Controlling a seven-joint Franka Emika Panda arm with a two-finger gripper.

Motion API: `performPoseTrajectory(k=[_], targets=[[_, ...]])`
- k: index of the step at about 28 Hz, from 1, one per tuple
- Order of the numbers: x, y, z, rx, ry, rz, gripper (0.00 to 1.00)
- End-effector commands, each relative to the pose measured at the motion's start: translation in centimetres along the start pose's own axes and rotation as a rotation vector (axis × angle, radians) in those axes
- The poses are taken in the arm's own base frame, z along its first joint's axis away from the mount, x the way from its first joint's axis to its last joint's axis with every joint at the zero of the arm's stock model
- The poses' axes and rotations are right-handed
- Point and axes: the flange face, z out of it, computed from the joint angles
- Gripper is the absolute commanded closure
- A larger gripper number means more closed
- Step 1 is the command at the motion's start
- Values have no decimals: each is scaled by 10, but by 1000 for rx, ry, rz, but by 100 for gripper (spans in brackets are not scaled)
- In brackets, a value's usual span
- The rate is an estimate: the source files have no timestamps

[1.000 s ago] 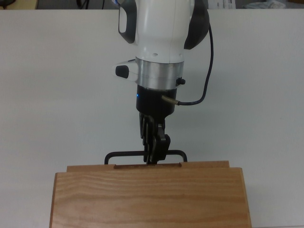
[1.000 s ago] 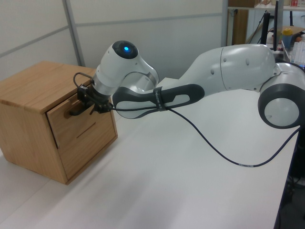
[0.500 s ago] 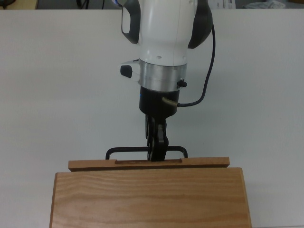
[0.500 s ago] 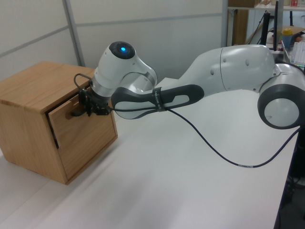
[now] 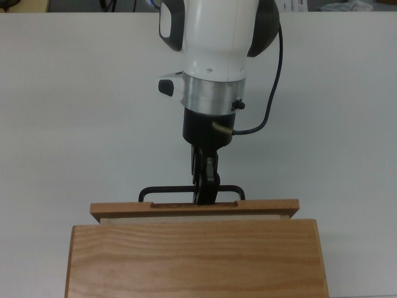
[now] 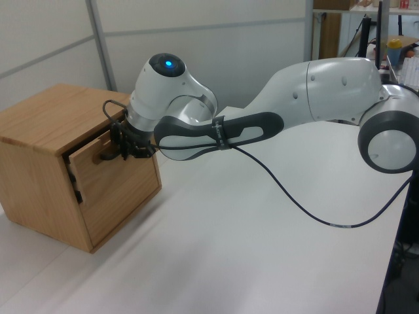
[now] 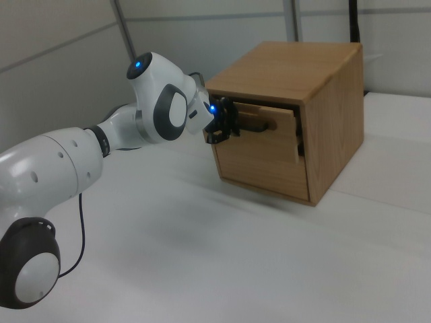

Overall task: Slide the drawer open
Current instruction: 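Pull the handle outward, sliding the upper drawer out of the cabinet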

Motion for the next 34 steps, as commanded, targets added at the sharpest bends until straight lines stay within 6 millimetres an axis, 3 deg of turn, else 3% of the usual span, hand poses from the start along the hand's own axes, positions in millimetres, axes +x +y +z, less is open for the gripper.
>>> performPoseTrajectory(k=[1,18,27,34], targets=[[-20,20,-25,-68,-3,-2,100],[-21,51,-73,-97,11,-52,100],[-12,55,-107,-79,25,-61,100],[-12,75,-123,-104,36,-88,100]])
